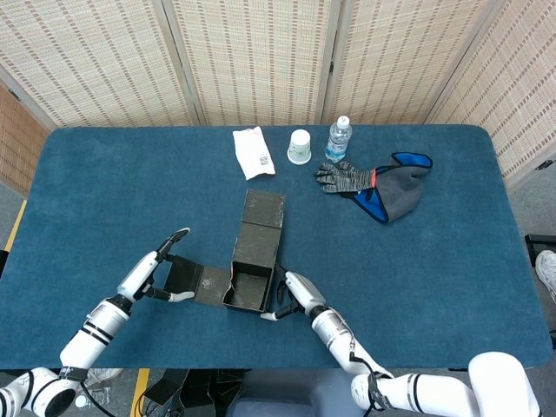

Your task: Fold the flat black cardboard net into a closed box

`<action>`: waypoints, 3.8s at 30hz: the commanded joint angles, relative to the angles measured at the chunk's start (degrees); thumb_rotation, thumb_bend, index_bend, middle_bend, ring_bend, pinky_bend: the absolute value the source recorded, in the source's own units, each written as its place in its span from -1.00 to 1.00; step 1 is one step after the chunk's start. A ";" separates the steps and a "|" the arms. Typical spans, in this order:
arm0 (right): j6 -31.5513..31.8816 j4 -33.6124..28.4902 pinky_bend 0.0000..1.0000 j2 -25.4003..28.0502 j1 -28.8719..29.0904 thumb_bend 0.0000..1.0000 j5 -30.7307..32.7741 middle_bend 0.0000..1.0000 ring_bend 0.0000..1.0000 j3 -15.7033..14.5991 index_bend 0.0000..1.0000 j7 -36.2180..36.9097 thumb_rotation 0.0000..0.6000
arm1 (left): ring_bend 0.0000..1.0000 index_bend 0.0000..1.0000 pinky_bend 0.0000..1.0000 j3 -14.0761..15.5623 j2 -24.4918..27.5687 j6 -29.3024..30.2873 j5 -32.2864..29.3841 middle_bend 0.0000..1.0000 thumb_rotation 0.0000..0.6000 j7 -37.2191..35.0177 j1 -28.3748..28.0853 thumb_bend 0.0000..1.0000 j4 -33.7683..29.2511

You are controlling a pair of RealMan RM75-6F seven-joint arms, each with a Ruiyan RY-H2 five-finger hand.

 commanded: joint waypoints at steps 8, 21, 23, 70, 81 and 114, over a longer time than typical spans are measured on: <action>3.33 1.20 0.99 -1.94 -1.65 -0.35 -0.26 -0.29 0.47 2.87 -0.49 -0.08 1.00 | -1.00 -1.00 -0.36 -1.53 0.35 2.11 -2.22 -1.00 1.00 0.99 1.50 -0.77 0.22; -1.65 -11.00 0.99 11.47 -7.83 -0.35 -3.70 -0.26 0.48 8.62 -0.45 21.99 1.00 | -1.00 -1.00 -0.36 -6.54 -6.05 11.35 -8.53 -1.00 1.00 12.76 5.55 -0.78 5.86; -3.18 -12.13 0.99 13.24 -8.55 -0.35 -5.15 -0.26 0.48 9.42 -0.45 27.24 1.00 | -1.00 -1.00 -0.36 -7.09 -7.17 11.52 -9.53 -1.00 1.00 13.23 5.87 -0.78 6.81; 1.10 -3.42 0.99 10.00 -4.46 -0.30 -23.50 -0.26 0.49 0.67 -0.44 60.89 1.00 | -1.00 -1.00 -0.36 -15.81 -15.80 10.89 -9.64 -1.00 1.00 9.30 2.99 -0.78 0.63; 0.09 -3.19 0.99 11.68 -2.61 -0.29 -23.61 -0.26 0.49 -0.61 -0.44 57.02 1.00 | -0.83 -0.85 -0.34 -15.70 -16.24 12.92 -4.63 -1.00 1.00 13.75 0.29 -0.83 6.55; -0.09 0.18 1.00 12.94 1.28 -0.29 -23.95 -0.26 0.49 -2.69 -0.44 53.11 1.00 | -0.18 -0.23 0.03 -8.73 -17.51 15.53 2.54 -0.37 1.00 19.42 -2.87 -0.85 18.35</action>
